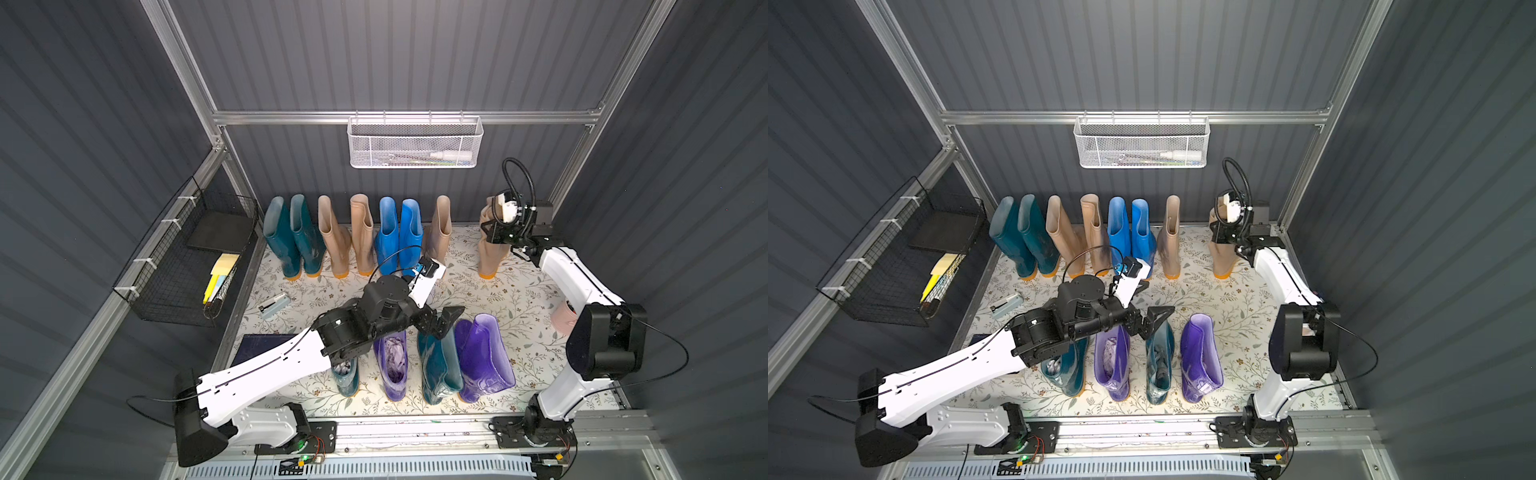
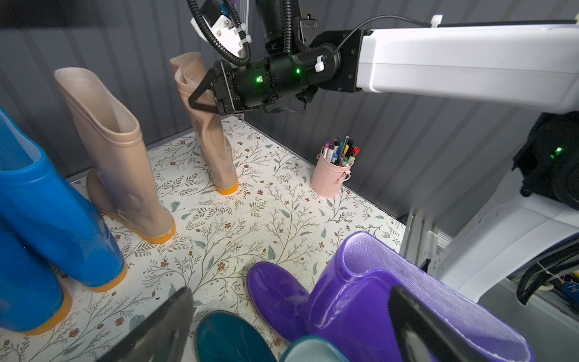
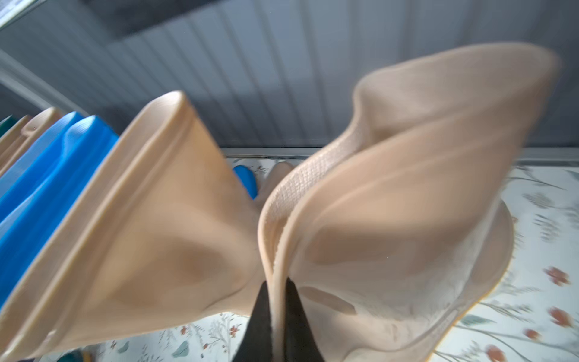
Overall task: Match and arrange rain boots in pairs
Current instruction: Pair a pair of rain boots at the center of the board.
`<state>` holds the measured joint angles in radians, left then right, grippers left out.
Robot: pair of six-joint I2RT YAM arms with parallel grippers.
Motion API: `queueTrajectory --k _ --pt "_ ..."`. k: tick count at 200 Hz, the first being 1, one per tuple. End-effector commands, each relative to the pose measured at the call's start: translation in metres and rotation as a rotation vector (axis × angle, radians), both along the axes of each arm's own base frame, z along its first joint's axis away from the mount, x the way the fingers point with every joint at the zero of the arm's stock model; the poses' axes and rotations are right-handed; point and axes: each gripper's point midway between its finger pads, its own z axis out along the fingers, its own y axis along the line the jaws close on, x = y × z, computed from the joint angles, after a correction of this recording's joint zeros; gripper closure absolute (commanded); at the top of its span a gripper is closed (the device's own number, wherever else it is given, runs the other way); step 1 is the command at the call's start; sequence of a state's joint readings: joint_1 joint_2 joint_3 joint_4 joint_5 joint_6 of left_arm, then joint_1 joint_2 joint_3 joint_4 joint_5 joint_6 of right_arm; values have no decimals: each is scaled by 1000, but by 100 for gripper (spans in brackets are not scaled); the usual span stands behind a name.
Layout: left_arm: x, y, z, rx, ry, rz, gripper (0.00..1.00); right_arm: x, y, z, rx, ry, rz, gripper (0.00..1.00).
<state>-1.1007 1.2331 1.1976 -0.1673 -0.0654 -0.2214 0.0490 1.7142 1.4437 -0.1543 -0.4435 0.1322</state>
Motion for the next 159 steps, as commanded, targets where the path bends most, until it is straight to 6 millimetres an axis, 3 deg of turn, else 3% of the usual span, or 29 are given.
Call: queueTrajectory --k 1,59,108,159 --pt "-3 11 2 15 -10 19 1 1 37 36 10 -142 140 98" --pt "1 9 2 25 5 34 2 -2 63 23 54 -136 240 99" --pt "4 9 0 42 7 49 2 -16 82 32 94 -185 360 100" --pt "4 13 0 50 1 61 1 -22 87 33 98 -205 404 100"
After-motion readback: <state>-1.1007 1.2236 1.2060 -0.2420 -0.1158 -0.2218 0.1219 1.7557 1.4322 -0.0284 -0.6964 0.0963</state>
